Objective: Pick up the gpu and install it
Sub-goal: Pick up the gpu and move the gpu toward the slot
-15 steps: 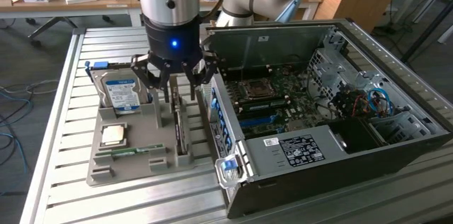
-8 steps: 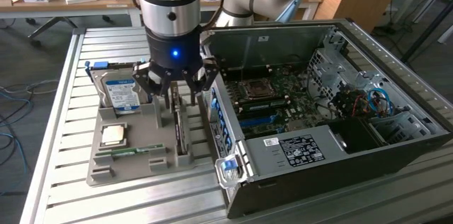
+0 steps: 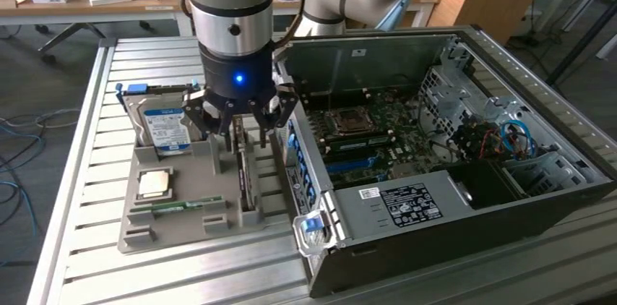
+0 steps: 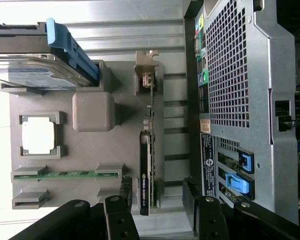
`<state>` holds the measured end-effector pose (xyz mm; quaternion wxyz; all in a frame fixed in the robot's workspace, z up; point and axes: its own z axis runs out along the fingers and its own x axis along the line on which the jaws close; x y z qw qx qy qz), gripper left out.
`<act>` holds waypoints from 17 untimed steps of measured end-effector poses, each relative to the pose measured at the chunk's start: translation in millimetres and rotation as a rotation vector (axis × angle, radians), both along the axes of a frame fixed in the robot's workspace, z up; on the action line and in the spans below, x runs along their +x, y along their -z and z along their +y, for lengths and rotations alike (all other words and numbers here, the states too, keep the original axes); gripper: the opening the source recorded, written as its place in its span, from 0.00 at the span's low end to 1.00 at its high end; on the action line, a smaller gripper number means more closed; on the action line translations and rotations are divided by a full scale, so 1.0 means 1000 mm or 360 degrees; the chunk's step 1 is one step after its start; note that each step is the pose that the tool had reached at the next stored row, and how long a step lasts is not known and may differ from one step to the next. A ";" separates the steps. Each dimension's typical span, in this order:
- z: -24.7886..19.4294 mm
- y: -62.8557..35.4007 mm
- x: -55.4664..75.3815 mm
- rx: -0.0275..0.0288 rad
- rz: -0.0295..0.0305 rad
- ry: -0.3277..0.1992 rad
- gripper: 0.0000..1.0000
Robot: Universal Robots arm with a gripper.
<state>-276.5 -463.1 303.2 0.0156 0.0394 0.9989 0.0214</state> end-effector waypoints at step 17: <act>0.0000 0.0221 -0.003 0.00002 -0.00005 0.0000 0.53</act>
